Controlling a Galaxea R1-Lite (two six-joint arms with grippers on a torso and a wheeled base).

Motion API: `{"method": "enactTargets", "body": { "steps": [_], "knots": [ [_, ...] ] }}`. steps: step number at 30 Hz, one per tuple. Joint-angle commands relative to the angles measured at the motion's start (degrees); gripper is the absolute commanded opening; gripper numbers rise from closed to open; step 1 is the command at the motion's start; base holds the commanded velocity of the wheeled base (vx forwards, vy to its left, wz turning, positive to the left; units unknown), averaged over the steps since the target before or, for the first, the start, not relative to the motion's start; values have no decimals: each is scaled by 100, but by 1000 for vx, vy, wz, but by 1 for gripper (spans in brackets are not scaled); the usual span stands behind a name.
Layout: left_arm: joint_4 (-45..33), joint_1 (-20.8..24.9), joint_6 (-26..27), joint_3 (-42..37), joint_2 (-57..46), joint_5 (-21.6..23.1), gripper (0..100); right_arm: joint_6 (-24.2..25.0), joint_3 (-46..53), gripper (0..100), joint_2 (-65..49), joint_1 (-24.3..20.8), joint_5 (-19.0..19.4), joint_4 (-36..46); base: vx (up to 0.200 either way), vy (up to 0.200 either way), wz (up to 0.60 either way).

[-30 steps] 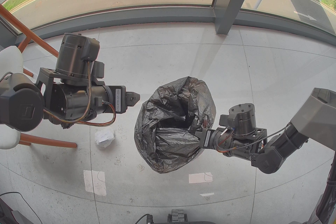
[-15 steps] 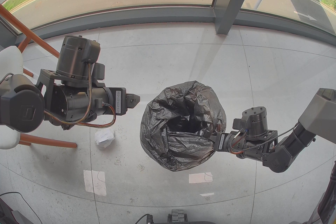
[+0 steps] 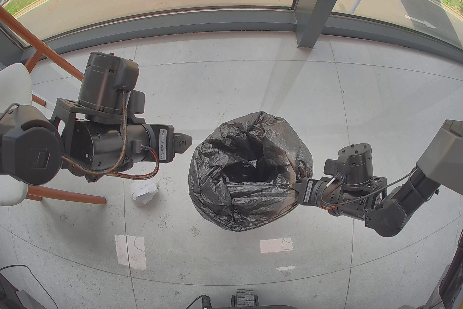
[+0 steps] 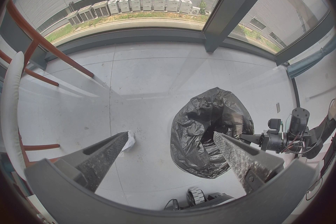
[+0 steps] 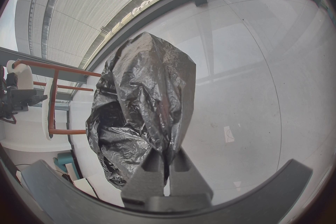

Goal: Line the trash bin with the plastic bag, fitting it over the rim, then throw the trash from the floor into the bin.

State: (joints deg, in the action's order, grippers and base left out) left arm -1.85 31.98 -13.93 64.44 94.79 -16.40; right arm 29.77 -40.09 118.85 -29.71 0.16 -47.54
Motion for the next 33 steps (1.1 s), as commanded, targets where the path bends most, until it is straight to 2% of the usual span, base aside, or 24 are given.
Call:
{"method": "enactTargets", "body": {
  "steps": [1,5,6,14,24,28,33],
  "knots": [
    [1,2,-4,-46,-22,-4,100,-15,142,0,-11,35,-7,-1,0,0,0],
    [1,-7,-4,-63,-22,-4,100,-41,362,0,-46,27,-7,-1,0,0,0],
    [1,-7,-4,-81,-22,-13,100,-41,424,100,-55,9,2,-18,0,0,0],
    [247,2,14,-248,-5,5,100,20,599,100,-63,62,2,-53,0,0,0],
    [203,2,93,-415,-418,-39,100,205,511,100,-1206,123,90,-255,0,0,0],
    [-17,-148,110,-713,-963,-39,100,574,784,100,-1768,97,72,-185,0,0,0],
    [-149,-297,84,-1355,-1385,58,100,635,1206,100,-2041,167,2,-238,0,0,0]
  ]
}}
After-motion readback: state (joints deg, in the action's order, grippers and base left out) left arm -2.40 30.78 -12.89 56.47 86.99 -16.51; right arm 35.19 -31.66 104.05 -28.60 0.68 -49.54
